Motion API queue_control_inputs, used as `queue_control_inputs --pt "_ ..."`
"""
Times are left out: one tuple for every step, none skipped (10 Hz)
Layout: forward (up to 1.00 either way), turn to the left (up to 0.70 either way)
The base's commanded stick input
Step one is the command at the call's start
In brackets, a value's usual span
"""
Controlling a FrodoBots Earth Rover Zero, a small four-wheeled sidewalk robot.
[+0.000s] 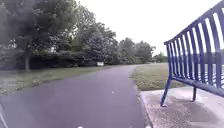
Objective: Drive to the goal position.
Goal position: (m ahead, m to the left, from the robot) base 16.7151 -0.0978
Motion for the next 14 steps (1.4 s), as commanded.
queue_control_inputs --pt "0.7 0.0" --pt "0.7 0.0" --pt "0.7 0.0" --pt "0.7 0.0" --pt "0.7 0.0" --pt "0.7 0.0" --pt "0.7 0.0" --pt "0.7 -0.02" --pt "0.7 -0.11" --pt "0.7 -0.14" --pt "0.7 -0.14" --pt "0.7 -0.06" --pt "0.7 0.0" --pt "0.7 0.0"
